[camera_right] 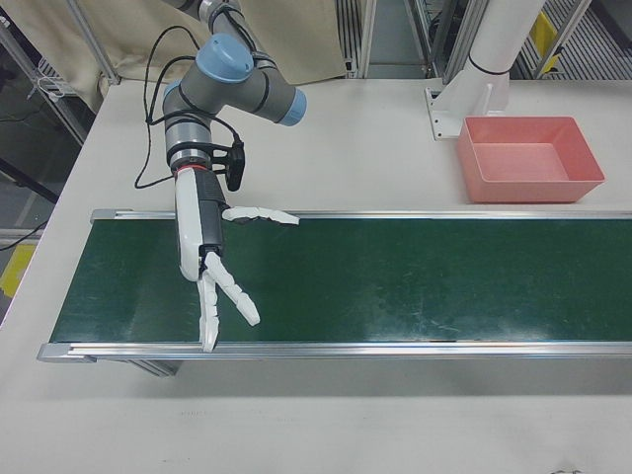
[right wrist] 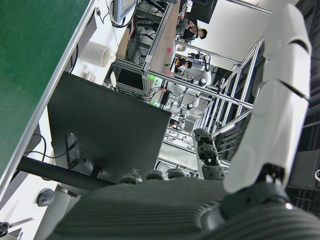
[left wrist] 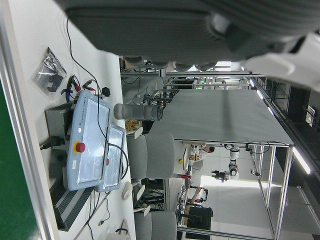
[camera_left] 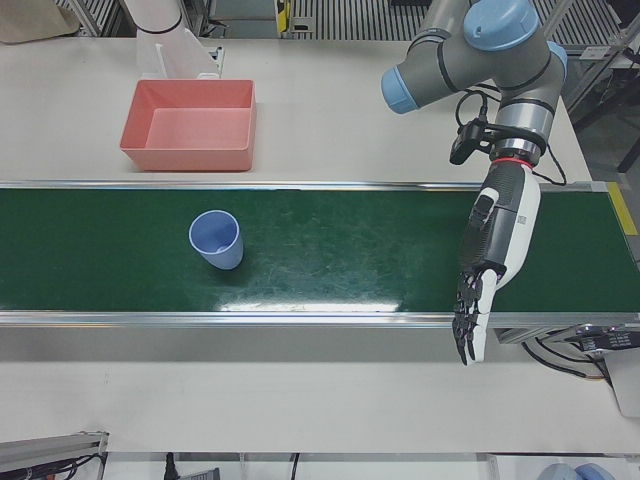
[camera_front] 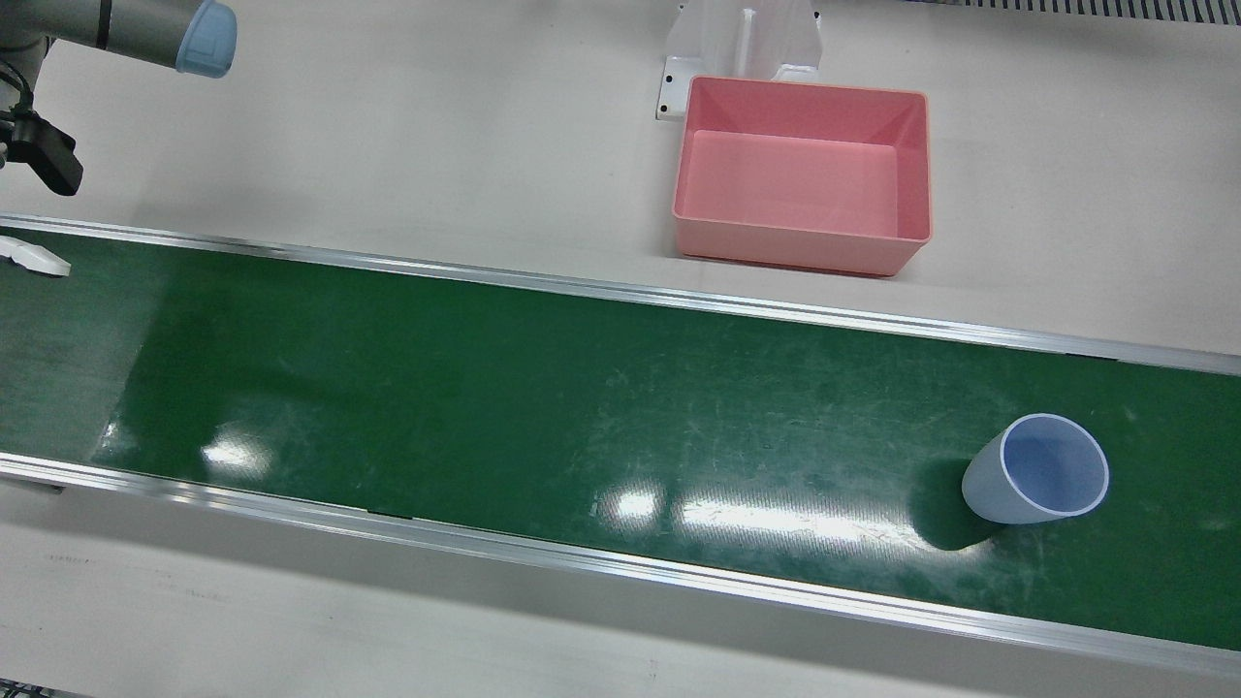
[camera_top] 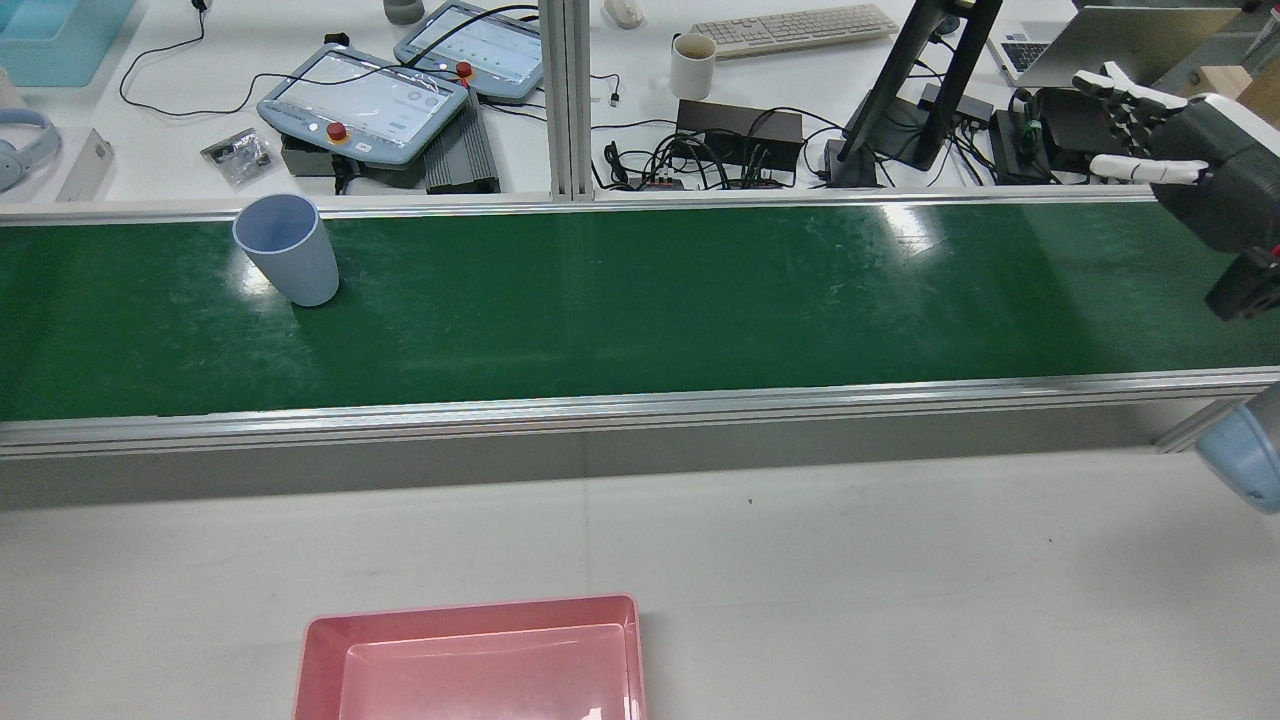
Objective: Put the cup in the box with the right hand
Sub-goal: 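Raise the right hand beside the belt, waiting for the blue cup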
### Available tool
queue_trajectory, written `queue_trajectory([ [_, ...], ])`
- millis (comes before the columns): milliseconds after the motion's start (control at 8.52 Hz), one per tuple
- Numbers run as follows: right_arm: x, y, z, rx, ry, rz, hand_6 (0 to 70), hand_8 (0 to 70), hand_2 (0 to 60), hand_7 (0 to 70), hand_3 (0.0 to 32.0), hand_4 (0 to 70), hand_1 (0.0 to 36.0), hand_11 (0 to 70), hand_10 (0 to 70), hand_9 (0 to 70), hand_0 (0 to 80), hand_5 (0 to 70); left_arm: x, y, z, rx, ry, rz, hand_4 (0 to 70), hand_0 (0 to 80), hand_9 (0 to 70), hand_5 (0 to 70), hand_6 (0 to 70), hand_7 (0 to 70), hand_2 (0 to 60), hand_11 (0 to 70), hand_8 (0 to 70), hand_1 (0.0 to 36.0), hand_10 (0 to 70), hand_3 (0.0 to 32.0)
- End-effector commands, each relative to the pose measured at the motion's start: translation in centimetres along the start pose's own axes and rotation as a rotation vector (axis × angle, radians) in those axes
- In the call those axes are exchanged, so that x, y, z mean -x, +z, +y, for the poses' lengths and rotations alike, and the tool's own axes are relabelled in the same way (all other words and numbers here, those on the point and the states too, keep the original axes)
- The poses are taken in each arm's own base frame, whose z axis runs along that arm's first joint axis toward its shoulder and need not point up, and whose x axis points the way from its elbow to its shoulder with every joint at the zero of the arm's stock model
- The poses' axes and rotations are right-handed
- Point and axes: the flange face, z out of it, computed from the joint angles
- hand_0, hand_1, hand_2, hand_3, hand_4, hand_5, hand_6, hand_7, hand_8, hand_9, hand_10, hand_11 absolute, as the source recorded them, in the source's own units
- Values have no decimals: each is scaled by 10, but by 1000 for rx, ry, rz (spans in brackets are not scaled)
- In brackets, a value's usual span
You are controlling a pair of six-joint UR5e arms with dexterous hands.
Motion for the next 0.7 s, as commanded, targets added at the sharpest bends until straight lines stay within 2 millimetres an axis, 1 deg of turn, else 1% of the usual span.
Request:
queue_trajectory([
  [0,-2,1,0,1,0,2,7,0,133,0,0,6,183,0,0,0,485,39,0,0,0,0,0,0,0,0,0,0,0,0,0,0,0,0,0,0],
  [469,-6,3,2,4,2,9,7,0,142,0,0,12,182,0,0,0,484,38,0,0,1,2,0,0,0,0,0,0,0,0,0,0,0,0,0,0],
  [587,-9,6,7,14,4,14,8,0,142,0,0,11,182,0,0,0,483,38,0,0,0,0,0,0,0,0,0,0,0,0,0,0,0,0,0,0],
])
